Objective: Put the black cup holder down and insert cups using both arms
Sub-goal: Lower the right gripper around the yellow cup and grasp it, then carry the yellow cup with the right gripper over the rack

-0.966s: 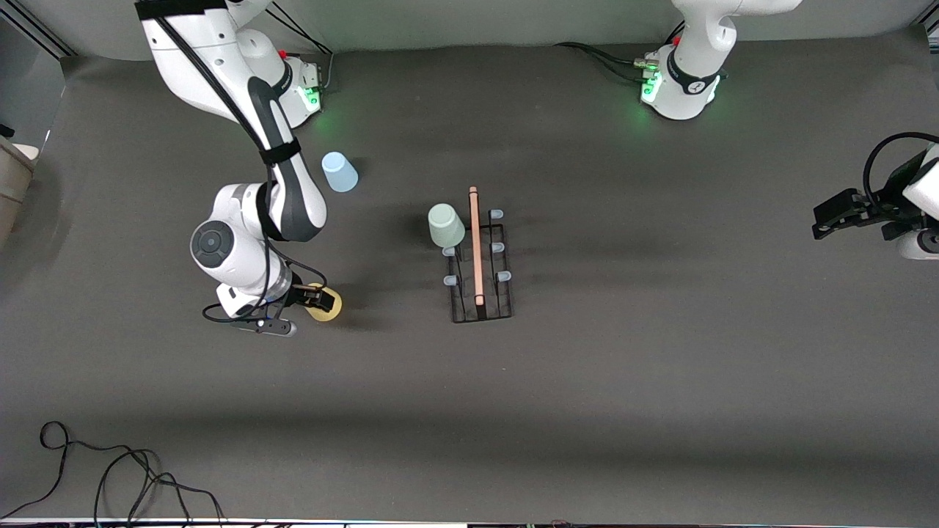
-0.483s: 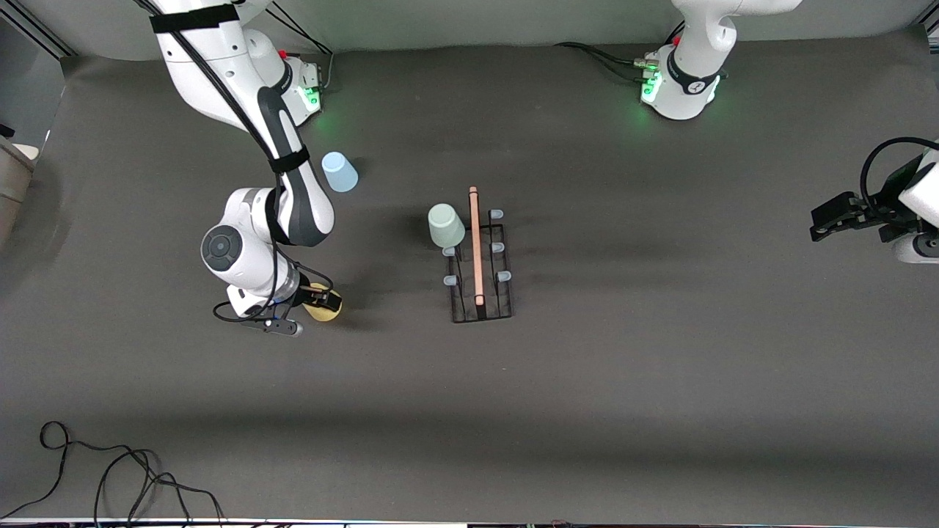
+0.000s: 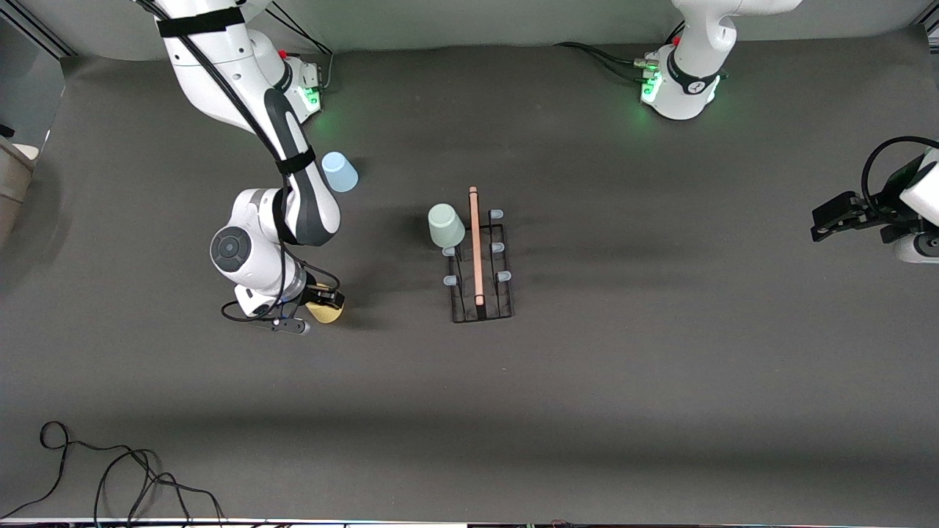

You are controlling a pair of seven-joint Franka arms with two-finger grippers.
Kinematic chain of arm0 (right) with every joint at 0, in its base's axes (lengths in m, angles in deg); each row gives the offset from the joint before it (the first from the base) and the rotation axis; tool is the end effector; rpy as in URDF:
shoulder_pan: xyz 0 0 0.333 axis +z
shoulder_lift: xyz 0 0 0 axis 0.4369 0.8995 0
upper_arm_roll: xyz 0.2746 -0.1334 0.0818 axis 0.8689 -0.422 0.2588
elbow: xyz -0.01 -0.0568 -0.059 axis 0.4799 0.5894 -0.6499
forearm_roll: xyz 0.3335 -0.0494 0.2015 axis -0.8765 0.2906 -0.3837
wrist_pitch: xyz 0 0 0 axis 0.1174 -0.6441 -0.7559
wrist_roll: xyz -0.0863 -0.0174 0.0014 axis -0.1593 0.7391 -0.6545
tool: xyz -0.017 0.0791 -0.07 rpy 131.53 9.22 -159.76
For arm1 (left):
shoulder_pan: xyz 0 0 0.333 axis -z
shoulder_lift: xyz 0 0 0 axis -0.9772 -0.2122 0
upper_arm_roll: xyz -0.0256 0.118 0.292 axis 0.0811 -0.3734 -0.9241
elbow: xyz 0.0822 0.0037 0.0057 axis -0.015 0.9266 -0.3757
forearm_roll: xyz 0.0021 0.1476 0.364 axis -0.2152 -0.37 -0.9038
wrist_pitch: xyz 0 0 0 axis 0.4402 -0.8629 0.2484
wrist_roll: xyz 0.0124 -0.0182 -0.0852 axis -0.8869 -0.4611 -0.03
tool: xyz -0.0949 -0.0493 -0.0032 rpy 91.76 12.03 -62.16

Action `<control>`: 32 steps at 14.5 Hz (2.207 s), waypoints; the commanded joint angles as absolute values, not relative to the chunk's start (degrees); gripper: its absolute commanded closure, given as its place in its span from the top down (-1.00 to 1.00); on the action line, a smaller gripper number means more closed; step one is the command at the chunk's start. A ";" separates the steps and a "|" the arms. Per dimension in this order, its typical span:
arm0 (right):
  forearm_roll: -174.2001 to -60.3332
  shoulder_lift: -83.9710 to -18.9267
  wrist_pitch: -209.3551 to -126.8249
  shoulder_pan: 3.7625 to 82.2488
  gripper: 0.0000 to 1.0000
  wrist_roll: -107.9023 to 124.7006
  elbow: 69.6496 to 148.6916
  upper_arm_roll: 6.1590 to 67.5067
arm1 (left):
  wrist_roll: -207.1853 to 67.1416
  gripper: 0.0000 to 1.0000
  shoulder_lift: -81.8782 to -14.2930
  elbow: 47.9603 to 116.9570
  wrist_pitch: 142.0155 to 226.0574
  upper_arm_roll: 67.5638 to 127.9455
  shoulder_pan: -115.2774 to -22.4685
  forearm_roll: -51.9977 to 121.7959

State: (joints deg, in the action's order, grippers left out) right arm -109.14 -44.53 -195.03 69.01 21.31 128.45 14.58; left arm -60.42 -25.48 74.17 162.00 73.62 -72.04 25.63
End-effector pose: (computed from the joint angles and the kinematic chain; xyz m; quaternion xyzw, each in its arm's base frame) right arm 0.5659 0.1553 0.1975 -0.9935 0.1093 0.0104 0.0288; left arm 0.5771 0.0009 0.5920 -0.9996 0.0262 -0.0052 0.0053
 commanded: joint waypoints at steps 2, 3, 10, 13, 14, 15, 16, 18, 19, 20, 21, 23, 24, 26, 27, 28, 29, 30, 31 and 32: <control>-111.27 -50.03 -190.73 69.50 -1.00 23.00 128.01 14.42 | -59.44 1.00 -25.01 73.36 161.53 73.63 -71.51 24.94; -111.27 -51.34 -189.42 69.59 -1.00 24.75 127.40 14.42 | -59.44 1.00 -25.19 73.19 161.79 73.63 -71.51 24.85; -111.18 -51.54 -184.48 75.03 -1.00 43.64 114.93 14.42 | -59.18 1.00 -25.80 72.40 161.27 73.54 -72.21 26.34; -111.18 -48.64 -184.48 78.72 -1.00 50.41 110.18 14.42 | -59.26 1.00 -26.41 71.96 161.44 73.37 -72.21 25.65; -111.18 -47.50 -184.48 80.21 -1.00 53.13 108.43 14.42 | -60.05 1.00 -26.94 71.87 161.36 73.28 -72.30 25.64; -110.75 -46.36 -184.48 81.18 -1.00 56.46 106.76 14.33 | -60.23 1.00 -26.86 71.78 161.27 73.28 -72.30 25.64; -110.48 -45.04 -184.57 82.41 -1.00 58.76 105.26 14.33 | -60.32 1.00 -26.95 71.34 161.09 73.28 -72.12 25.56; -110.39 -43.37 -184.57 82.77 -1.00 60.53 103.23 14.33 | -59.45 1.00 -26.77 70.55 160.83 73.36 -72.12 25.73; -110.48 -42.84 -184.57 83.38 -1.00 61.41 102.79 14.33 | -59.27 1.00 -26.86 70.55 160.39 73.28 -72.38 26.51; -110.39 -42.40 -184.57 83.56 -1.00 62.03 102.18 14.33 | -59.26 1.00 -26.95 70.03 159.69 73.19 -72.30 26.61; -110.39 -41.87 -184.66 84.00 -1.00 62.90 101.82 14.33 | -59.35 1.00 -27.03 69.59 159.69 73.19 -72.21 26.52; -110.30 -40.29 -184.83 85.32 -1.00 64.14 101.47 14.24 | -60.31 1.00 -27.03 69.49 159.60 73.19 -72.30 26.52; -110.22 -39.59 -184.92 85.93 -1.00 64.49 101.47 14.24 | -60.23 1.00 -27.03 69.32 159.60 73.19 -72.30 26.52; -109.95 -38.36 -185.01 86.02 -1.00 64.58 101.47 14.24 | -60.23 1.00 -26.95 69.23 159.69 73.19 -72.30 25.74; -109.95 -38.09 -185.01 86.02 -1.00 64.58 101.47 14.24 | -60.14 1.00 -26.95 69.23 159.69 73.19 -72.30 25.64; -109.95 -37.91 -185.01 86.37 -1.00 64.58 101.47 14.24 | -59.97 1.00 -26.95 69.23 159.69 73.19 -72.30 25.64; -109.95 -38.00 -185.01 86.55 -1.00 64.58 101.47 14.24 | -59.45 1.00 -26.95 69.23 159.60 73.19 -72.30 25.64; -109.95 -38.00 -185.01 86.55 -1.00 64.58 101.47 14.24 | -59.27 1.00 -26.95 69.32 159.51 73.19 -72.39 25.64; -109.95 -38.00 -185.01 86.55 -1.00 64.58 101.47 14.16 | -59.26 1.00 -26.95 69.32 159.60 73.10 -72.39 25.56; -109.87 -37.91 -185.01 86.55 -1.00 64.58 101.47 14.16 | -59.26 1.00 -27.03 69.32 160.03 73.01 -72.39 25.64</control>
